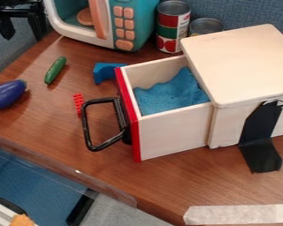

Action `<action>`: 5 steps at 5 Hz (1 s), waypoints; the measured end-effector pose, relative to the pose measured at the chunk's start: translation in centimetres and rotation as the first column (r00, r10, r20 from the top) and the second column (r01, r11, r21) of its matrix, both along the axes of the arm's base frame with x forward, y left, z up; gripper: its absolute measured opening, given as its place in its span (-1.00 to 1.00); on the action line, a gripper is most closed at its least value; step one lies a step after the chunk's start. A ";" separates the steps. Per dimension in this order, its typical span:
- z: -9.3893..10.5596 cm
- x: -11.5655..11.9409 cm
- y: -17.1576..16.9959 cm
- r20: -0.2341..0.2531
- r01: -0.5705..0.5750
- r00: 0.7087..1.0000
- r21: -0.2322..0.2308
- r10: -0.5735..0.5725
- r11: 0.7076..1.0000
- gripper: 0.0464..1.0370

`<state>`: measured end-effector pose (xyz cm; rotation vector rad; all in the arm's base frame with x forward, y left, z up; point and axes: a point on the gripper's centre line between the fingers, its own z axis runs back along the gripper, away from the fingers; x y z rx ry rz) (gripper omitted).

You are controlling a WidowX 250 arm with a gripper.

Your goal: Take the red object and put it in the drawer

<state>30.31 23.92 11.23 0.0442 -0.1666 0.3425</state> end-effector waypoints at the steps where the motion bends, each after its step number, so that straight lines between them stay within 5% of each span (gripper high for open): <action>1: -1.4 -0.2 -0.3 -0.025 -0.008 1.000 -0.028 0.007 1.000 0.93; 2: -3.7 -1.0 -1.5 -0.043 -0.041 0.998 -0.050 0.039 0.998 0.93; 3: -4.0 -1.0 -3.1 -0.018 -0.040 0.999 -0.041 0.039 0.998 0.93; 5: -4.6 -1.6 -5.6 0.076 -0.110 0.991 -0.047 0.113 0.993 0.93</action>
